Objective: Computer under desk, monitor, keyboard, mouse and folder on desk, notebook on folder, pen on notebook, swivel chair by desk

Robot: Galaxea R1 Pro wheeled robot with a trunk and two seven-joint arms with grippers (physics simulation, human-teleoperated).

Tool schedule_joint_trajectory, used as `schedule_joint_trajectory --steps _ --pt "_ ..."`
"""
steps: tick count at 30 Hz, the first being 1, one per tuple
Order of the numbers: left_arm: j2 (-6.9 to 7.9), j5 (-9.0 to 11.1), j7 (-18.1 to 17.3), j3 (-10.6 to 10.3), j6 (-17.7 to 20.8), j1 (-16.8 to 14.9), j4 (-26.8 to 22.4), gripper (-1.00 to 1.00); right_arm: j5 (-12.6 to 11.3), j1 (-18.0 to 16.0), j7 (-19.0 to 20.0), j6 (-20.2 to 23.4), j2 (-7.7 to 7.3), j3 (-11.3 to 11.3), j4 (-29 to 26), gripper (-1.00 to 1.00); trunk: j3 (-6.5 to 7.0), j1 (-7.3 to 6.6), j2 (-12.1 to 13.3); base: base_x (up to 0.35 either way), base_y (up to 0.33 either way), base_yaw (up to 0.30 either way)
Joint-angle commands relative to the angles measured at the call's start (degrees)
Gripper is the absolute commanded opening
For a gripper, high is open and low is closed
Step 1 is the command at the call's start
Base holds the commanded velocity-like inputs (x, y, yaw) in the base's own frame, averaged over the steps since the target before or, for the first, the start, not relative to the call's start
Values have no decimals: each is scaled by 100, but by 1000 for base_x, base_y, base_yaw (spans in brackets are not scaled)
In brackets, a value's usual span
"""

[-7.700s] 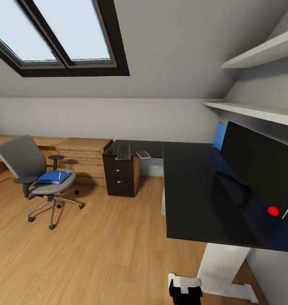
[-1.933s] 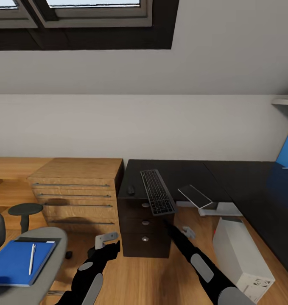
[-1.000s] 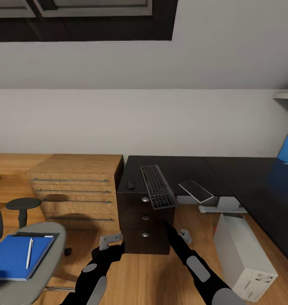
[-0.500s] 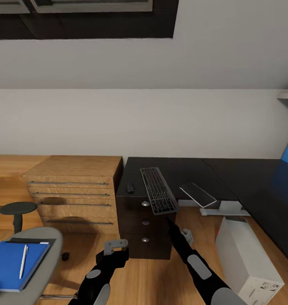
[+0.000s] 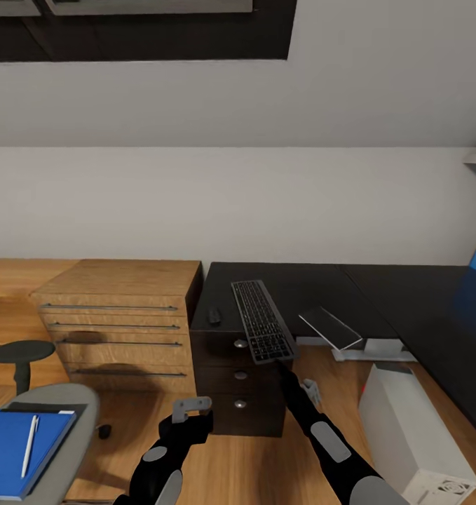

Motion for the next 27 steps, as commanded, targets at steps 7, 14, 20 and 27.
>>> schedule_joint_trajectory --steps 7,14,20,27 --pt "-1 62 55 -10 14 -5 15 100 -54 -4 12 15 -4 10 2 100 -6 0 -3 107 47 0" --pt "-1 66 55 -10 17 -5 21 100 -54 -4 10 10 -4 10 2 100 48 -66 117 20 10 0" --pt "-1 67 55 -7 12 -5 22 100 -54 -4 9 6 -4 10 2 100 66 -88 158 58 8 0" --pt "-1 67 55 -9 14 -5 40 100 -49 -4 9 0 -4 10 2 100 66 -88 158 113 6 0"
